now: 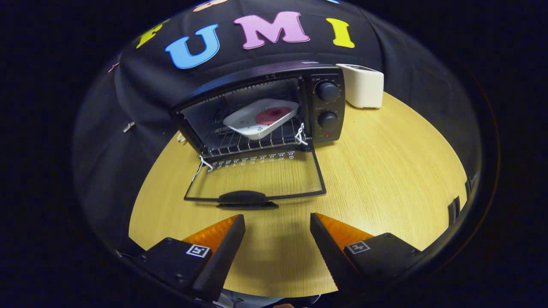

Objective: Open the toaster oven, put the food inside, and close the toaster oven door.

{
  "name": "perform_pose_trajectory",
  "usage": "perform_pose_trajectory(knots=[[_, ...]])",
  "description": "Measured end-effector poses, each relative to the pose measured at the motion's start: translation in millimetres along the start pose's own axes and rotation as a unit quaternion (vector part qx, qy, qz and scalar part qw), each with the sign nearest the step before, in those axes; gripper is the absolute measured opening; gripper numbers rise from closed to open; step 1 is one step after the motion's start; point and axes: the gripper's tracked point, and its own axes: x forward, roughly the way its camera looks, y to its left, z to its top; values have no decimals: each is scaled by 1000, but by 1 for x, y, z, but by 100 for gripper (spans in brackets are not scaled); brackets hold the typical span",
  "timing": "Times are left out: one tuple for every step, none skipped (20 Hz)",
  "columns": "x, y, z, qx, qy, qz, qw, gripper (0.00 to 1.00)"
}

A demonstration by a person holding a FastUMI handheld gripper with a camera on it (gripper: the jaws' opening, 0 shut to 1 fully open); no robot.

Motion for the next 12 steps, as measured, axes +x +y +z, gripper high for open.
perform_pose_trajectory(knots=[[5,10,-8,-12,6,0,1000,99],[8,12,-12,-27,10,-5,1000,99],[11,11,-17,-44,16,-17,999,99],[15,12,-19,-57,19,-24,998,99],[18,14,-22,-66,21,-29,997,99],[23,16,-25,-72,24,-34,997,99],[28,19,-29,-78,29,-38,996,99],[35,20,-30,-80,34,-44,995,99],[41,22,-31,-77,37,-47,995,99],[46,24,-30,-72,39,-50,995,99],[53,25,-29,-72,38,-56,995,99],[58,25,-27,-74,39,-58,995,99]])
